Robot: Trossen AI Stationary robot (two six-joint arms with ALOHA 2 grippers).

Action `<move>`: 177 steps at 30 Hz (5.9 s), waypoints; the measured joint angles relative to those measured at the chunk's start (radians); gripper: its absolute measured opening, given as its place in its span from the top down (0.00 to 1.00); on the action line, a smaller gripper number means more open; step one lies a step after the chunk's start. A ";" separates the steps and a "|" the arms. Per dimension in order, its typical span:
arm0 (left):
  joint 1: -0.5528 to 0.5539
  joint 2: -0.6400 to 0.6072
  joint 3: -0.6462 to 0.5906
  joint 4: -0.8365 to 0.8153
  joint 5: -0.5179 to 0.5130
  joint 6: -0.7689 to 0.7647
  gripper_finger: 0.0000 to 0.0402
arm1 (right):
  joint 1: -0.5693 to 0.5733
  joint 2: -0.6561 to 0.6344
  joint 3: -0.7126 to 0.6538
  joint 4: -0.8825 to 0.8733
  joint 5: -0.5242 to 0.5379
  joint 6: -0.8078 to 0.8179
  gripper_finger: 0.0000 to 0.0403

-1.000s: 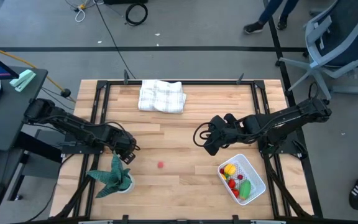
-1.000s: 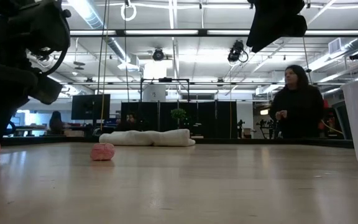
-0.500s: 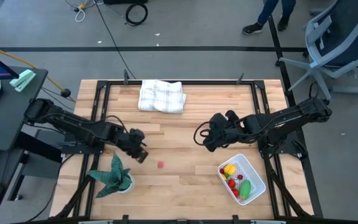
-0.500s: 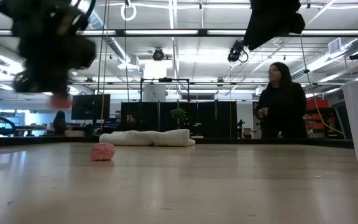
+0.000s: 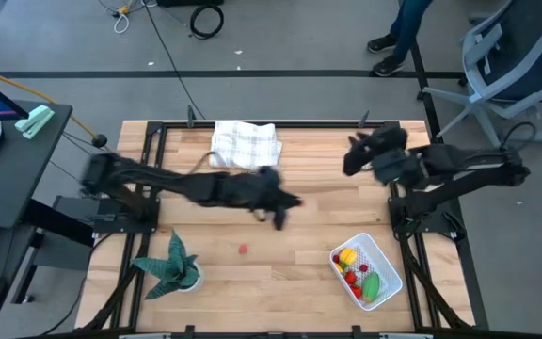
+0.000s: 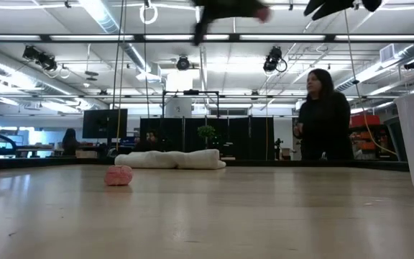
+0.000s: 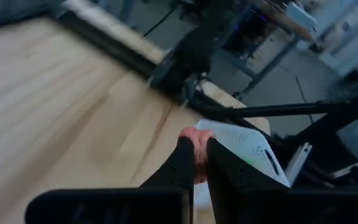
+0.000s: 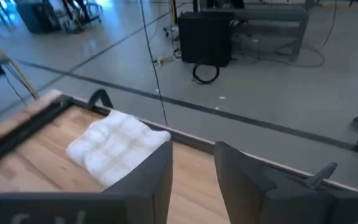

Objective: Pick and placing Produce into tupperware
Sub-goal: Put the left peach into the white bin, then put the peach into the white bin

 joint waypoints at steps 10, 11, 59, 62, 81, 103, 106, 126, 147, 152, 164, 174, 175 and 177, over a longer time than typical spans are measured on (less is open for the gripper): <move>0.000 0.610 0.739 0.000 0.359 0.164 0.94 | -0.023 -0.117 0.000 -0.097 -0.095 -0.022 0.68; -0.005 0.658 0.792 -0.034 0.377 0.164 0.94 | -0.023 -0.117 0.000 -0.110 -0.106 -0.023 0.68; 0.083 0.371 0.983 -1.644 0.016 0.422 0.71 | 0.008 0.032 -0.028 0.007 -0.689 -0.129 0.68; 0.105 0.319 0.982 -1.643 0.006 0.422 0.74 | 0.048 0.076 -0.052 0.181 -0.737 -0.159 0.68; 0.317 0.043 0.982 -1.645 -0.144 0.492 0.73 | 0.071 0.677 -0.074 0.974 -0.914 -0.475 0.68; 0.519 0.031 0.982 -1.645 -0.145 0.560 0.57 | 0.038 1.072 0.218 1.035 -1.027 -0.556 0.39; 0.518 0.031 0.982 -1.645 -0.145 0.560 0.57 | 0.034 1.121 0.300 0.928 -1.027 -0.555 0.38; 0.534 0.032 0.982 -1.636 -0.145 0.587 0.58 | 0.073 1.199 0.316 0.813 -1.071 -0.541 0.43; 0.539 0.033 0.982 -1.640 -0.145 0.636 0.58 | 0.084 1.212 0.317 1.154 -0.992 -0.580 0.43; 0.546 0.033 0.982 -1.641 -0.146 0.636 0.59 | 0.074 1.211 0.317 1.154 -1.004 -0.599 0.43; 0.547 0.033 0.982 -1.641 -0.146 0.635 0.59 | 0.058 1.211 0.317 1.239 -1.026 -0.611 0.43; 0.547 0.033 0.982 -1.640 -0.146 0.629 0.60 | 0.058 1.245 0.338 1.244 -1.029 -0.603 0.43; 0.547 0.033 0.982 -1.639 -0.146 0.626 0.60 | 0.058 1.245 0.339 1.242 -1.029 -0.604 0.43; 0.547 0.033 0.982 -1.639 -0.146 0.612 0.60 | 0.058 1.245 0.339 1.234 -1.029 -0.607 0.43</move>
